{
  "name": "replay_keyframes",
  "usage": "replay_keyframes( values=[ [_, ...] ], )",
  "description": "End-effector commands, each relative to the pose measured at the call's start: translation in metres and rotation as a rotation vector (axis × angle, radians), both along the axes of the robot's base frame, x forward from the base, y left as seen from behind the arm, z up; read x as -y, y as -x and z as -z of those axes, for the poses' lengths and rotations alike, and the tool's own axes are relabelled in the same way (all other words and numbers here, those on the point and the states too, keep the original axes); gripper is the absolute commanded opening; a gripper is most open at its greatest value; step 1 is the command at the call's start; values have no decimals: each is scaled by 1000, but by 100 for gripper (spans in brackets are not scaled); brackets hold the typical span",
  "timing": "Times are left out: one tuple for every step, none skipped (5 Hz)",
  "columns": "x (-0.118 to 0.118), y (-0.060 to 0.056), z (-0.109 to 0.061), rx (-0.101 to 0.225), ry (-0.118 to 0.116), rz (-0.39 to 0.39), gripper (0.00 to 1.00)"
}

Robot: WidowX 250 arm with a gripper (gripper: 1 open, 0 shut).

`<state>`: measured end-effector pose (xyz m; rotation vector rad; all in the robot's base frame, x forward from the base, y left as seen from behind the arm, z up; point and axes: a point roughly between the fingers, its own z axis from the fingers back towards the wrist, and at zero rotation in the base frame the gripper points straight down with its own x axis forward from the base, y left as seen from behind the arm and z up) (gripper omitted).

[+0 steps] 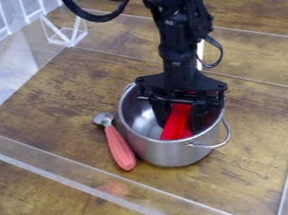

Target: Remove the red object from the silver pot and put it on the table

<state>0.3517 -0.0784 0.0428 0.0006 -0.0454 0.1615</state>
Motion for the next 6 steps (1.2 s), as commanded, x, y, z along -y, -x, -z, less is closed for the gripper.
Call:
replay_keyframes(
  values=[
    [3,-4,-27,47,22,11,0],
    [1,-6,-41,56,36,7,0],
    [-1,-7,-52,60,43,3,0],
    [-5,-9,-63,64,46,-2,0],
    [-10,-12,-76,74,47,-8,0],
    [-23,-19,-99,97,58,-30,0]
  ],
)
